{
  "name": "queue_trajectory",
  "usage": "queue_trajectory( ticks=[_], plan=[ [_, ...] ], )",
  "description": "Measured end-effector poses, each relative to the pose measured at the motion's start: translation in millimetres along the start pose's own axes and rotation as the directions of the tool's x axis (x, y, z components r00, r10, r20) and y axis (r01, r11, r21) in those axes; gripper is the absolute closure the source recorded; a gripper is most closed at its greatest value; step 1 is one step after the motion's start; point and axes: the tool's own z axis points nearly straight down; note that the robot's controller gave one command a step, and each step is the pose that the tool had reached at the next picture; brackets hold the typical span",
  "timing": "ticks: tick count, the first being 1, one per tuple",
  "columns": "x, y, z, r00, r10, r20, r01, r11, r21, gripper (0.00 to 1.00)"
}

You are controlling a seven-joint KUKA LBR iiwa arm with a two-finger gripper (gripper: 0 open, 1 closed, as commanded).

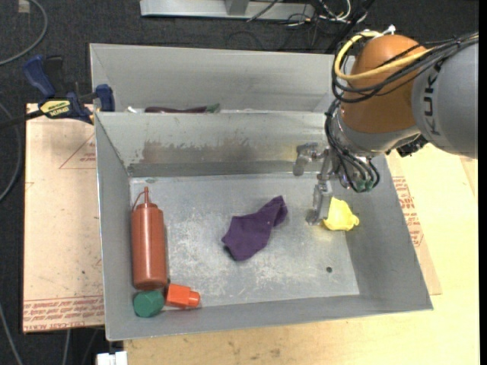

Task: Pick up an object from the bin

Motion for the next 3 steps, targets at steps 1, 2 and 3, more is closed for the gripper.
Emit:
queue_trajectory(
  ticks=[1, 2, 3],
  plan=[
    [-1.5, 0, -5, 1.000, -0.001, 0.007, 0.001, 1.000, 0.001, 0.00],
    [-7.5, 25, 35, 0.999, -0.047, 0.015, 0.047, 0.999, 0.003, 0.00],
    [-16.9, 65, 79, 0.973, -0.231, 0.008, 0.231, 0.973, 0.002, 0.00]
  ],
)
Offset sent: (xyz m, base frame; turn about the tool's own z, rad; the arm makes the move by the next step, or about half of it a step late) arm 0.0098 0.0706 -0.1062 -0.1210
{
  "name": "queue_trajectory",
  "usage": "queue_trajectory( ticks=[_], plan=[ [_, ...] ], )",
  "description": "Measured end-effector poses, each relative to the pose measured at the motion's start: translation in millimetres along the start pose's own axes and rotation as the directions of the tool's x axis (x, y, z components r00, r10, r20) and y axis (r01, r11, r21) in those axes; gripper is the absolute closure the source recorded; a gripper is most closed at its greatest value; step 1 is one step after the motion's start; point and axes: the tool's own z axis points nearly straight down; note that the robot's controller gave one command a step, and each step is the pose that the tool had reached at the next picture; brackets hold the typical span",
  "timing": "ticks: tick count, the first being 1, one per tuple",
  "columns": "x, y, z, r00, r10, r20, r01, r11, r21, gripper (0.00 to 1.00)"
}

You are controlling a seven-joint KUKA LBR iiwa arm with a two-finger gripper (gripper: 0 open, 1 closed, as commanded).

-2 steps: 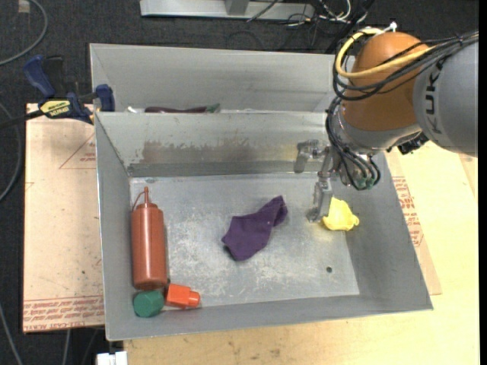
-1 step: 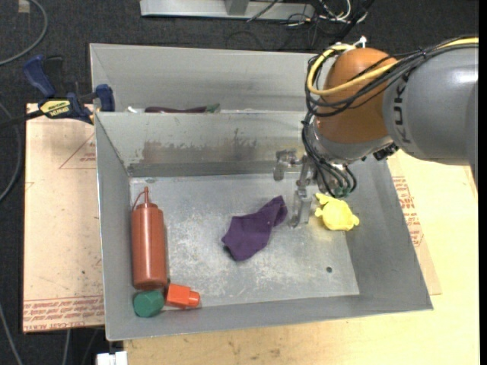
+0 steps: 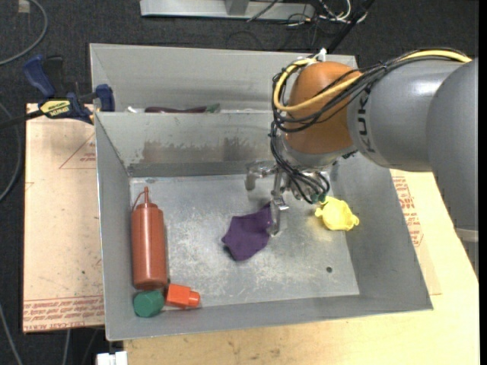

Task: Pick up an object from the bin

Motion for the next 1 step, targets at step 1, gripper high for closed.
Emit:
queue_trajectory(
  ticks=[1],
  plan=[
    [-4.6, -16.1, 33.1, 0.991, -0.135, 0.008, 0.135, 0.991, 0.004, 1.00]
  ],
)
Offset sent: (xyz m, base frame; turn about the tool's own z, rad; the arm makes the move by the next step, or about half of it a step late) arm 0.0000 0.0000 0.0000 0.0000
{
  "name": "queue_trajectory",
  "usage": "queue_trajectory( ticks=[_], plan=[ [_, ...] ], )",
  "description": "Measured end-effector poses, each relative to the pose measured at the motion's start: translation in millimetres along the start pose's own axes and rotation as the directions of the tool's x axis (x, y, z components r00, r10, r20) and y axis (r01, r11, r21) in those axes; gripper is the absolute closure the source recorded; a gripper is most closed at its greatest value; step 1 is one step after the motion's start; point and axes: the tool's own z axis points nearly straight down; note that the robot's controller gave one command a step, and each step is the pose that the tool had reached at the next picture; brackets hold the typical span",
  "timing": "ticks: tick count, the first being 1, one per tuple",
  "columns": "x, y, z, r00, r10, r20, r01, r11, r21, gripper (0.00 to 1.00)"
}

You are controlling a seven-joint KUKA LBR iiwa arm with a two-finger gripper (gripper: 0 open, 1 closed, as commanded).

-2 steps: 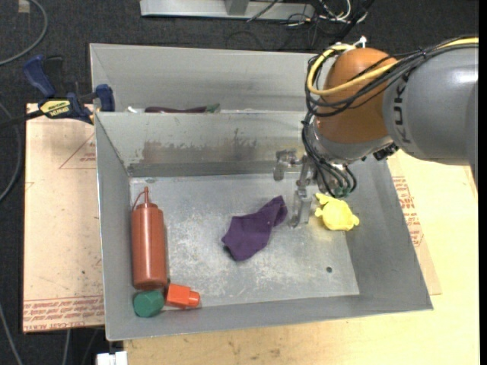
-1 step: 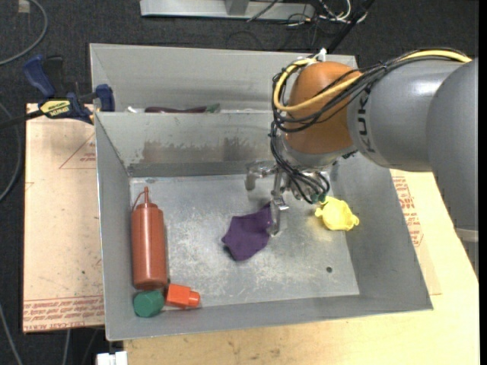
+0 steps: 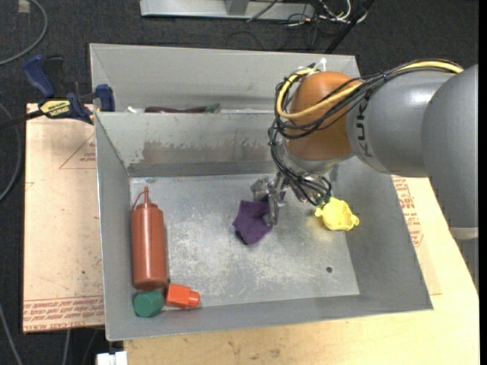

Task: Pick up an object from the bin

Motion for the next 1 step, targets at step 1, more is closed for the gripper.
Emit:
queue_trajectory(
  ticks=[1],
  plan=[
    [0.0, 0.0, 0.0, 1.000, 0.000, 0.000, 0.000, 1.000, 0.000, 1.00]
  ],
)
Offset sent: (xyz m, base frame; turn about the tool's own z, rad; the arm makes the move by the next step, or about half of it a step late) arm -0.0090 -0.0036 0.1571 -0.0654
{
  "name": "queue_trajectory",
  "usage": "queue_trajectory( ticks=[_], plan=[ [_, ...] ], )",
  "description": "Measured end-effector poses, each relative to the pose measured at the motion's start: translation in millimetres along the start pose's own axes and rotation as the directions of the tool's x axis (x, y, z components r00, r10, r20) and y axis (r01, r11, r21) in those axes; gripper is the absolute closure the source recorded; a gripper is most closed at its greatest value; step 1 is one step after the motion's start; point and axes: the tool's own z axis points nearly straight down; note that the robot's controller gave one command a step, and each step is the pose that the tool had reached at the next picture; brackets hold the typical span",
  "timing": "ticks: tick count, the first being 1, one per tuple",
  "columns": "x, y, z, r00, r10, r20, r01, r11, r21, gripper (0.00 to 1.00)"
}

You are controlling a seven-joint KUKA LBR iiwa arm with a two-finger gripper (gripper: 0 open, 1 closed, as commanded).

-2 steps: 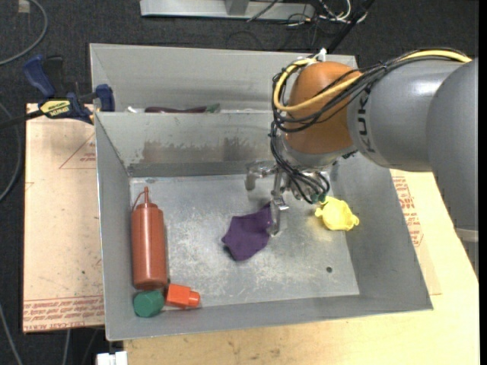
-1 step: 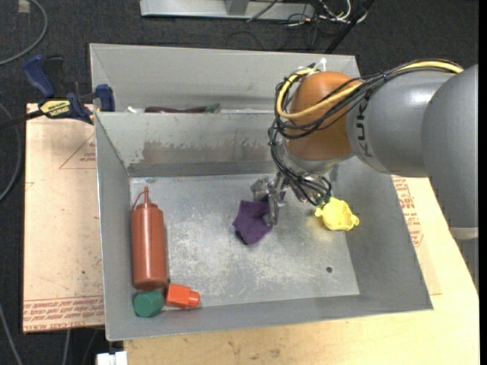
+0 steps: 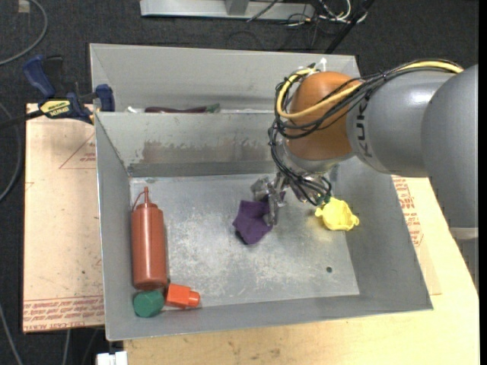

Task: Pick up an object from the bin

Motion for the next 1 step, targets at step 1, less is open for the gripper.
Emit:
queue_trajectory(
  ticks=[1],
  plan=[
    [6.0, -0.8, -159.0, 0.998, -0.063, 0.007, 0.063, 0.998, 0.002, 1.00]
  ],
)
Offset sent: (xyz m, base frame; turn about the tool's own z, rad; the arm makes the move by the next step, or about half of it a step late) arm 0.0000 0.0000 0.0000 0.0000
